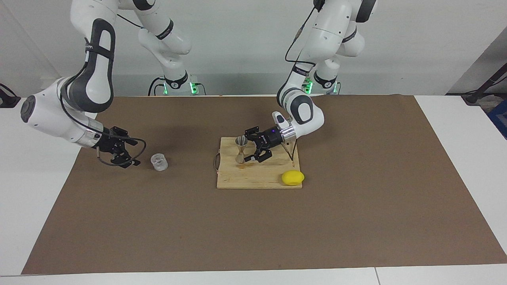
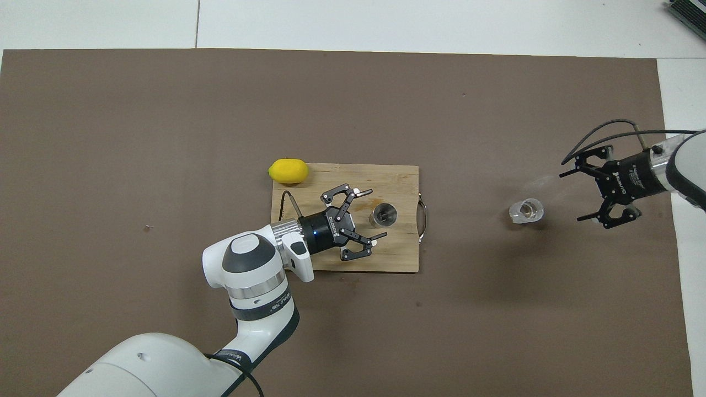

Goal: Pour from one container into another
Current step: 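Lower the cup onto the board while the right gripper reaches the glass, then retract the left gripper while the right gripper grasps the clear glass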

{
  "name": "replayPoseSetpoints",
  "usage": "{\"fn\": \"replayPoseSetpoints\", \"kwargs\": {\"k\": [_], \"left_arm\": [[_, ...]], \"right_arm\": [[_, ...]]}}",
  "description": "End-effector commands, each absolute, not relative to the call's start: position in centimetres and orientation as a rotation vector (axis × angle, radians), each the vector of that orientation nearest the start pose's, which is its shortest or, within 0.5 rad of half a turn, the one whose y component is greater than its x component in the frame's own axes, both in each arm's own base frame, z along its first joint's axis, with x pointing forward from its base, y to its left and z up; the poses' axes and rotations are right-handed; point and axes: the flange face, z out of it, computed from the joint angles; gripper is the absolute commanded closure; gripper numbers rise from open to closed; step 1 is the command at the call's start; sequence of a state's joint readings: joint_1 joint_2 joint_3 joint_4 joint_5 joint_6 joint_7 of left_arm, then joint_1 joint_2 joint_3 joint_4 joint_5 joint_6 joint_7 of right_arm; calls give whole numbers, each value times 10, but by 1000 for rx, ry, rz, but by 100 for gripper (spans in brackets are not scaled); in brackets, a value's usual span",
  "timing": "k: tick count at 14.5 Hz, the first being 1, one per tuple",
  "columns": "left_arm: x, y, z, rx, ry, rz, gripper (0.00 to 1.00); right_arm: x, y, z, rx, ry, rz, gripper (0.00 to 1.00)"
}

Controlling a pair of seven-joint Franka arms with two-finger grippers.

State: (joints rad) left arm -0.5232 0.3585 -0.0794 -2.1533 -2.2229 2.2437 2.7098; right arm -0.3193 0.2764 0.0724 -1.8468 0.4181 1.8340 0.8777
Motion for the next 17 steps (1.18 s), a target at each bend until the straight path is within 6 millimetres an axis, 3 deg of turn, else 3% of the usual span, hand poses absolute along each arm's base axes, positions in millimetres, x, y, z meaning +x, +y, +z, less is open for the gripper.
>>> {"fn": "replayPoseSetpoints", "kwargs": {"k": [1, 5, 8, 13, 17], "left_arm": [[464, -325, 238, 1572, -1259, 1348, 0], [468, -316, 238, 1566, -1266, 1352, 0], [463, -306, 232, 1559, -1267, 1337, 0], [466, -250, 224, 1533, -1338, 1299, 0], [460, -220, 226, 1517, -1349, 1289, 0]], "right_arm": [[578, -126, 335, -2120, 1748, 608, 1], [577, -130, 296, -2065, 1751, 693, 1], [576, -125, 286, -2046, 1749, 723, 1], [566, -112, 264, -1993, 1729, 720, 1], [559, -102, 257, -1986, 1708, 740, 1]]}}
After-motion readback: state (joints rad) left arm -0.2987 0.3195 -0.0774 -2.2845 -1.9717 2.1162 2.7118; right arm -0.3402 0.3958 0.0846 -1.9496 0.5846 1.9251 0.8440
